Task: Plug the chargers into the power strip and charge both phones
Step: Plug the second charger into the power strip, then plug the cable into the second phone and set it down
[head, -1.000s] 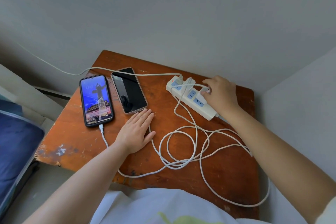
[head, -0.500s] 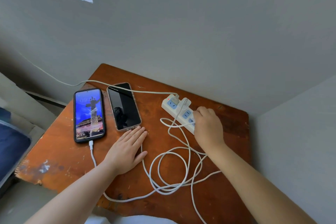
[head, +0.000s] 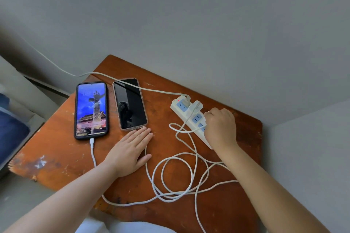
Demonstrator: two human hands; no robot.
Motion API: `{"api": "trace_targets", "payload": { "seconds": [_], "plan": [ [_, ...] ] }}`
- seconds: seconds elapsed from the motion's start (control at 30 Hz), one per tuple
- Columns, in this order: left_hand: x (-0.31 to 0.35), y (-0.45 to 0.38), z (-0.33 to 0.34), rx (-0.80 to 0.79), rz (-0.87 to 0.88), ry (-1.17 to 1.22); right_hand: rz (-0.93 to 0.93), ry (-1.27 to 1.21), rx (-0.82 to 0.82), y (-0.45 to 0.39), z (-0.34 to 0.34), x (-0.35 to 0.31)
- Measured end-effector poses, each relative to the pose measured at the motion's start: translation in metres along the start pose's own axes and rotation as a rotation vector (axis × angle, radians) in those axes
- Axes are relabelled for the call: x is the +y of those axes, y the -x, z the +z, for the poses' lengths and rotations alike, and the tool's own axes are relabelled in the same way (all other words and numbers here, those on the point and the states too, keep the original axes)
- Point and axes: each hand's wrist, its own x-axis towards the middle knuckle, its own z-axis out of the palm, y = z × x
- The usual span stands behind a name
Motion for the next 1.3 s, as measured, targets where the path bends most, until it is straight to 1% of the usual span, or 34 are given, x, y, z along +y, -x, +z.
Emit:
{"api": "trace_targets", "payload": {
  "seconds": [0.2,0.3,0.47,0.67,0.93,1.0,1.1,1.17,1.3],
  "plan": [
    [0.0,-0.002,0.004,-0.009,-0.022,-0.014,0.003,-0.045,0.073,0.015,0.002,-0.016],
    [-0.001,-0.002,0.005,0.002,-0.015,-0.01,0.038,-0.092,0.072,0.014,0.006,-0.008],
    [-0.002,-0.002,0.007,0.026,-0.001,-0.012,0.054,-0.088,0.099,0.015,0.013,-0.007],
    [-0.001,-0.001,0.006,0.029,0.003,-0.018,0.027,-0.096,0.042,0.011,0.012,0.001],
    [-0.001,-0.001,0.008,0.048,0.009,-0.004,0.037,-0.165,0.051,0.025,0.022,-0.004],
    [-0.001,-0.001,0.008,0.052,0.017,-0.003,0.067,-0.17,0.064,0.034,0.021,-0.007],
    [0.0,0.0,0.006,0.042,0.016,-0.011,0.153,-0.192,0.109,0.058,0.024,-0.022],
    [0.001,0.001,0.004,0.025,0.026,-0.001,0.172,-0.181,0.132,0.082,0.035,-0.041],
    [-0.009,0.008,-0.004,0.006,0.104,0.007,0.098,-0.143,0.036,0.118,0.06,-0.091]
  ]
}}
